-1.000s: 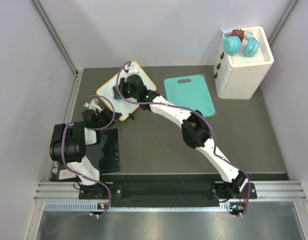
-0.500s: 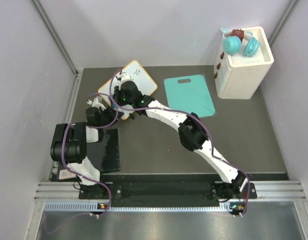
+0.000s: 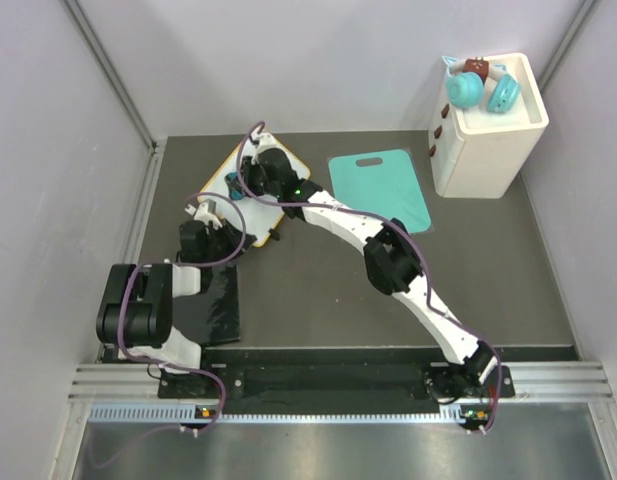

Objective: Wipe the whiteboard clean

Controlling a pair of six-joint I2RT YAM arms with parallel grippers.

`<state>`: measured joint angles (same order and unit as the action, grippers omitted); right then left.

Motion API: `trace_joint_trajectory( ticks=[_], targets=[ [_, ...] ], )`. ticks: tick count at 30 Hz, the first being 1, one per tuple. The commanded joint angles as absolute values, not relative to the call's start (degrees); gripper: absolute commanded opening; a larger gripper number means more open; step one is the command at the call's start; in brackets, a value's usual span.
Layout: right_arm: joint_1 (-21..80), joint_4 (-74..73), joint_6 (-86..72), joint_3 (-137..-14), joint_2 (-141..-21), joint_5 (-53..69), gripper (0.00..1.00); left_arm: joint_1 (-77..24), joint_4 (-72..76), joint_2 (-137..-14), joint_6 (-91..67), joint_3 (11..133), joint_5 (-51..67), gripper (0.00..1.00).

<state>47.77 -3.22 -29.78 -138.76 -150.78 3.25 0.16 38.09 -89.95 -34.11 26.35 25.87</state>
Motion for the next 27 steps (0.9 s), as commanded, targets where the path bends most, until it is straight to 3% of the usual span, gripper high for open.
trace_joint_trajectory(
  ticks=[1, 14, 27],
  targets=[
    [44.66, -6.5, -30.67, -139.74, -154.6, 0.88, 0.0, -3.95, 28.57, -86.58, -28.21, 24.61, 34.8, 0.0],
    [38.76, -14.85, -39.29, -139.83, -156.36, 5.7, 0.0, -4.92, 23.56, -81.74, -27.51, 23.38, 36.3, 0.0],
    [41.13, -18.72, -38.24, -137.37, -155.13, 19.33, 0.0, -4.92, 23.82, -84.9, -28.74, 23.47, 35.33, 0.0]
  ],
)
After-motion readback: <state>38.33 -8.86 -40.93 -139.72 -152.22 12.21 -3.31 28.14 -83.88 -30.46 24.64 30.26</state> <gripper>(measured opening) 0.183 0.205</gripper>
